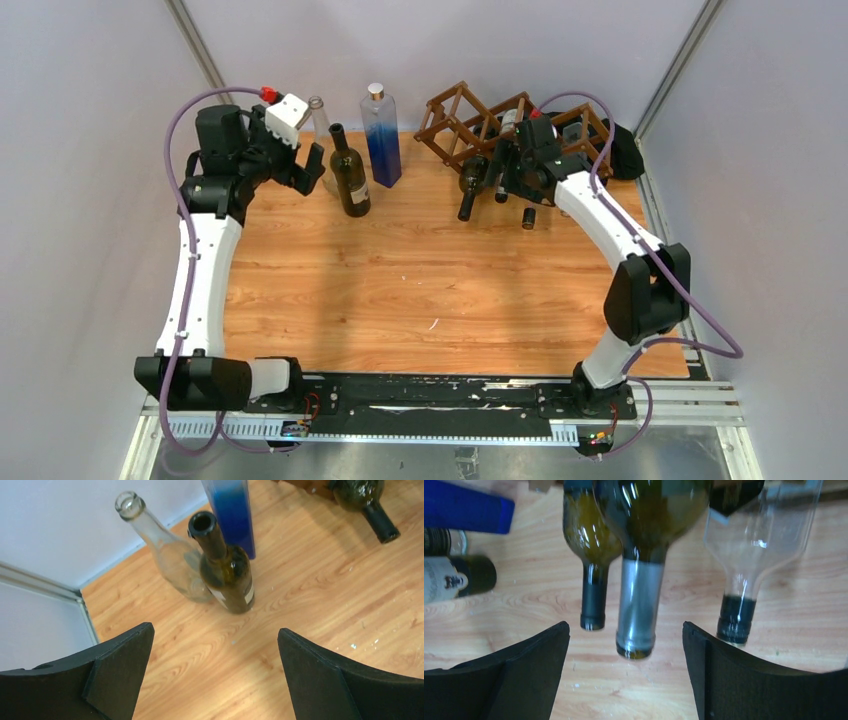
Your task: Take the wine bottle off the wine rack
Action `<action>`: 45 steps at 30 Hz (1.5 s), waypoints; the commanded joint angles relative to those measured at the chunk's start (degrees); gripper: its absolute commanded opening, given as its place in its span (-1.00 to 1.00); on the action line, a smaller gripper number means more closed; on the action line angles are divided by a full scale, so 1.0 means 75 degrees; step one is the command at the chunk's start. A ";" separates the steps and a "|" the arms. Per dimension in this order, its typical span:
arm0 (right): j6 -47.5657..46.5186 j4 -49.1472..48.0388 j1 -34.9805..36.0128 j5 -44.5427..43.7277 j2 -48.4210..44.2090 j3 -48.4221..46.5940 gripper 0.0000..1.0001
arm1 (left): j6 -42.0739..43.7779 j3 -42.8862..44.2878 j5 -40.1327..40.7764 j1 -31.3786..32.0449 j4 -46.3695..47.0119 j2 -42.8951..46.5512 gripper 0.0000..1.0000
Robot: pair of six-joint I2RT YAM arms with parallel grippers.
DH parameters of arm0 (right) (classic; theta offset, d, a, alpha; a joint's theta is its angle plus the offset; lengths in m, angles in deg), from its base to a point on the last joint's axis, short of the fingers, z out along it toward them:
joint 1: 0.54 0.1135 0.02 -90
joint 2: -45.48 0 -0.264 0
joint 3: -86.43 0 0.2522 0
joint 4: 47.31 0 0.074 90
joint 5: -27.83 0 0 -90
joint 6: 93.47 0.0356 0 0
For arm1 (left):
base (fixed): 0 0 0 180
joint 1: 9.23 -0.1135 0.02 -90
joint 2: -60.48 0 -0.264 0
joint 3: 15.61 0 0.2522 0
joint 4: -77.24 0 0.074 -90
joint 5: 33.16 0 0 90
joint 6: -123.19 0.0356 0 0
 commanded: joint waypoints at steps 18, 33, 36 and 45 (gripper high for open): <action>-0.0435 -0.1219 -0.0483 -0.0439 0.1572 -0.0831 0.16 | 0.0362 -0.0646 0.0324 -0.0038 -0.1009 0.1542 1.00; -0.0112 -0.1838 -0.0494 0.0417 0.0294 0.0434 -1.00 | 0.0325 -0.0975 0.0698 -0.0033 -0.1434 0.2159 1.00; -0.0085 -0.2108 -0.0494 0.0571 -0.0152 0.0921 -1.00 | 0.0444 -0.1110 0.0685 -0.0034 -0.1513 0.2366 1.00; 0.0156 -0.2402 -0.0471 0.1100 -0.1281 0.2084 -1.00 | 0.0537 -0.1290 0.0623 -0.0034 -0.1562 0.2408 1.00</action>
